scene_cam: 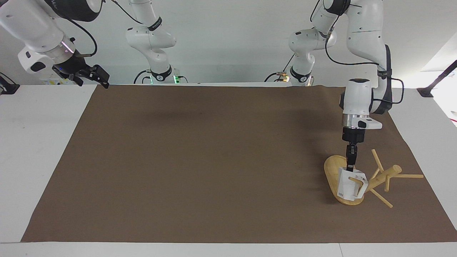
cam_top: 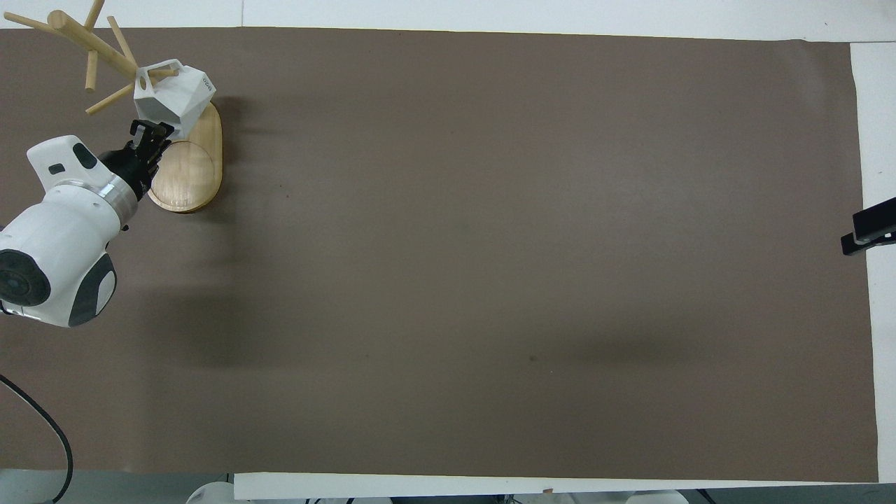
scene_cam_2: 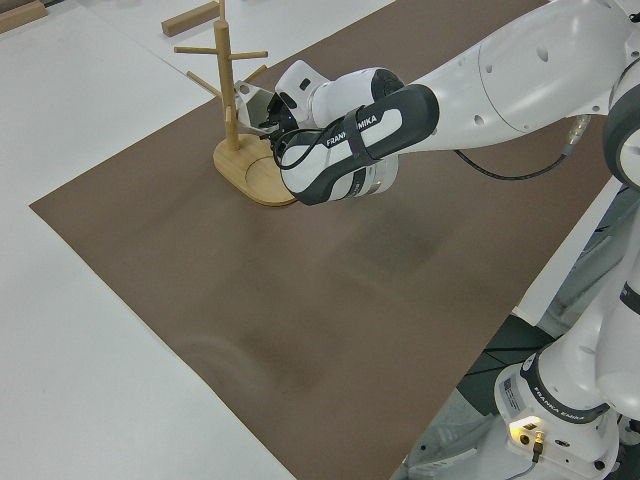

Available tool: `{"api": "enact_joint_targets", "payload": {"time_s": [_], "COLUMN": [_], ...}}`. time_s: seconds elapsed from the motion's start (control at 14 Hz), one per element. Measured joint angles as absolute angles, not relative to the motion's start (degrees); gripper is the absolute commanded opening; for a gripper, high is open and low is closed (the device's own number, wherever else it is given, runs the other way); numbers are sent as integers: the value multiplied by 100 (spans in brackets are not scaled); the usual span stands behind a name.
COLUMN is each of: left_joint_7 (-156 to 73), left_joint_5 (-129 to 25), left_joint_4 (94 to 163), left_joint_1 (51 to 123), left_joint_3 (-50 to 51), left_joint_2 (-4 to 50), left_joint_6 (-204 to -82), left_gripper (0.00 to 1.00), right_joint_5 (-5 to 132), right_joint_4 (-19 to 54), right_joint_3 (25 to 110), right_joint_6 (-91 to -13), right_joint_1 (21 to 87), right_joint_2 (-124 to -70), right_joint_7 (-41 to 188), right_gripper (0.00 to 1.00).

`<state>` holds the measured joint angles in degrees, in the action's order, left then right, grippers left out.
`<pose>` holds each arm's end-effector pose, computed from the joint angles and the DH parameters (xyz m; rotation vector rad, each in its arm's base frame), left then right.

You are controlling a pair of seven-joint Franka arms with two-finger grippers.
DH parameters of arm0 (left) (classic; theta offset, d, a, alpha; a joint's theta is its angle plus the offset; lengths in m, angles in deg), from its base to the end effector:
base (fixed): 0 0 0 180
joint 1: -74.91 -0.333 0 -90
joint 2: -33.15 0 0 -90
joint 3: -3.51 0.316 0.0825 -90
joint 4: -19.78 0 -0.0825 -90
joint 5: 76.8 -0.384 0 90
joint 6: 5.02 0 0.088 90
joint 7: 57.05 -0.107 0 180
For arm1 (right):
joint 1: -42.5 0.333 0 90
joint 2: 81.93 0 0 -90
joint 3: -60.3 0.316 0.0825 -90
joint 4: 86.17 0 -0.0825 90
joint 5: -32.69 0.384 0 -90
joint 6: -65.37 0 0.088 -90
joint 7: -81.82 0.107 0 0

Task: Hang cup on rack
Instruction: 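Lower the cup onto a mug tree peg with the left gripper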

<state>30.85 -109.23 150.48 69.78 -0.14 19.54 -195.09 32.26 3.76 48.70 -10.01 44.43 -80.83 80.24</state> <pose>0.5716 -0.0407 0.3369 2.2674 1.1958 0.8640 0.5117 -0.0892 0.6161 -3.0930 0.2196 0.3650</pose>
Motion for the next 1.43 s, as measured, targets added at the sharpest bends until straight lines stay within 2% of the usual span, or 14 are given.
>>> {"api": "enact_joint_targets", "payload": {"time_s": [0.14,0.36,0.64,1.21,1.43], "left_joint_7": [3105,3105,3105,3134,3135], "left_joint_5": [-10923,-10925,-10927,-10712,-10384], "left_joint_4": [15032,15047,15073,15046,14779], "left_joint_1": [6965,7002,7301,7757,8148], "left_joint_3": [-8,-52,-107,-154,-172], "left_joint_2": [2157,2683,3107,3338,3380], "left_joint_6": [-19062,-17699,-16650,-16021,-15424], "left_gripper": [100,100,100,100,99], "right_joint_5": [3226,3226,3226,3226,3226], "right_joint_4": [385,390,395,397,397], "right_joint_3": [4860,4860,4860,4860,4860], "right_joint_6": [-1001,-1001,-1001,-1001,-1001], "right_joint_1": [4442,4443,4444,4444,4444], "right_joint_2": [-8083,-8083,-8083,-8083,-8083], "right_joint_7": [8024,8024,8024,8024,8024], "right_gripper": [100,100,100,100,100]}}
